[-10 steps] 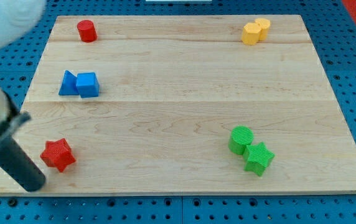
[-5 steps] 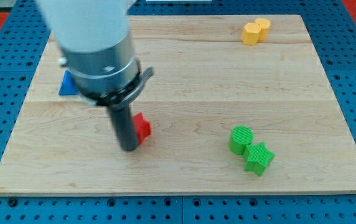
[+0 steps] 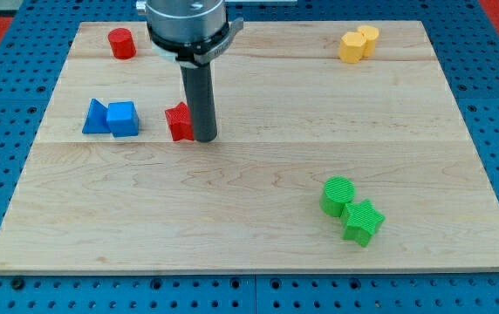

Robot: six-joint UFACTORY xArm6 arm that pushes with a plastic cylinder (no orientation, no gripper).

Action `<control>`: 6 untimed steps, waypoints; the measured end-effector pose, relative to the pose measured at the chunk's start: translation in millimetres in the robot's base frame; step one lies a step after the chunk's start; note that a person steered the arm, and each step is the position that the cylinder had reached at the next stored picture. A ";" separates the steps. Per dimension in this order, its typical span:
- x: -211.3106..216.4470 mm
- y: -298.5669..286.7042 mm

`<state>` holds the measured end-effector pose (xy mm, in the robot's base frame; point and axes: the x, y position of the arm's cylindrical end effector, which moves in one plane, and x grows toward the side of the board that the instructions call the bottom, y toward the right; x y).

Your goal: Place the red star right to the right of the blue cube

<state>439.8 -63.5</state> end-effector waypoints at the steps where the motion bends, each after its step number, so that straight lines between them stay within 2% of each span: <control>1: 14.4 -10.2; 3: 130.2 50.6; 4: 126.4 47.7; 6: -83.8 -6.3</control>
<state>355.9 -69.8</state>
